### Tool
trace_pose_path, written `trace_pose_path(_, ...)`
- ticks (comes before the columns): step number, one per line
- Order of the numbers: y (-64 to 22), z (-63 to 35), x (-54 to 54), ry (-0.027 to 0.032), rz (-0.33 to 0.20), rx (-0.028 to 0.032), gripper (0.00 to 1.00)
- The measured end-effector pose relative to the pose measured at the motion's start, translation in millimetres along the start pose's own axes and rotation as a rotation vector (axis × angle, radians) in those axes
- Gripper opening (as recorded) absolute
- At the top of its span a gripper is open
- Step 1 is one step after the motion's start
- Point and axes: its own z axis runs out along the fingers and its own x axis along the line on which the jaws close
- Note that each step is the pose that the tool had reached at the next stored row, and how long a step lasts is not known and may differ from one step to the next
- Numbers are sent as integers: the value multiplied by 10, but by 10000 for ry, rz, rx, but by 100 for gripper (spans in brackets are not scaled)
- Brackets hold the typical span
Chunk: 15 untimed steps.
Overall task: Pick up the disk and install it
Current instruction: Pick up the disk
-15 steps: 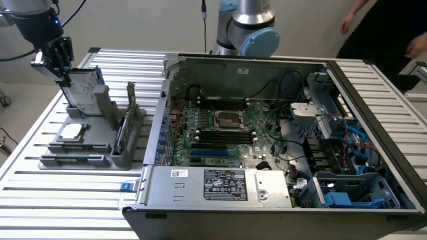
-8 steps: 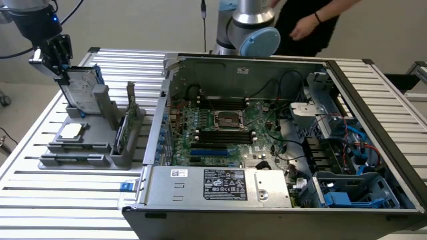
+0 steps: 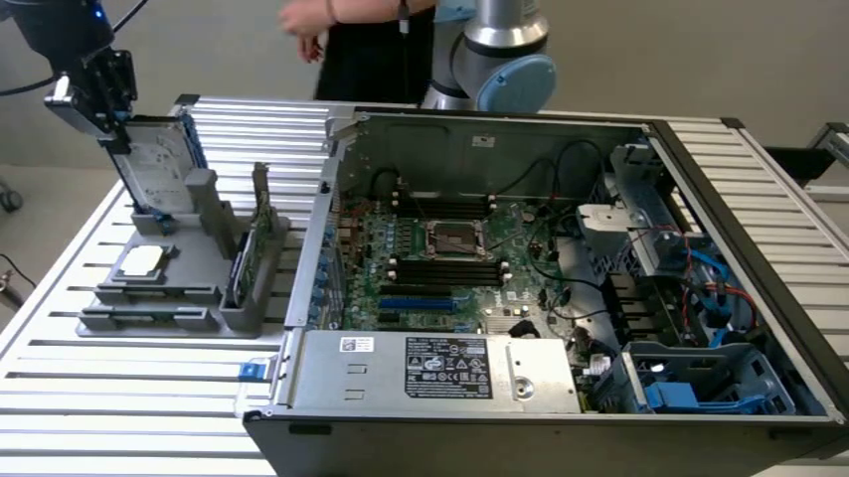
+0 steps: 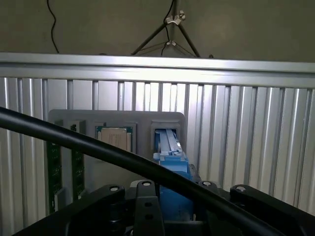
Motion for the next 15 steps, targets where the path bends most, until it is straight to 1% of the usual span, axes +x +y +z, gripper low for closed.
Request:
trace_pose_path(3,0,-115,5,0,-1,0,33)
trace_pose_path(15,2,-639,24,0,-9,0,33)
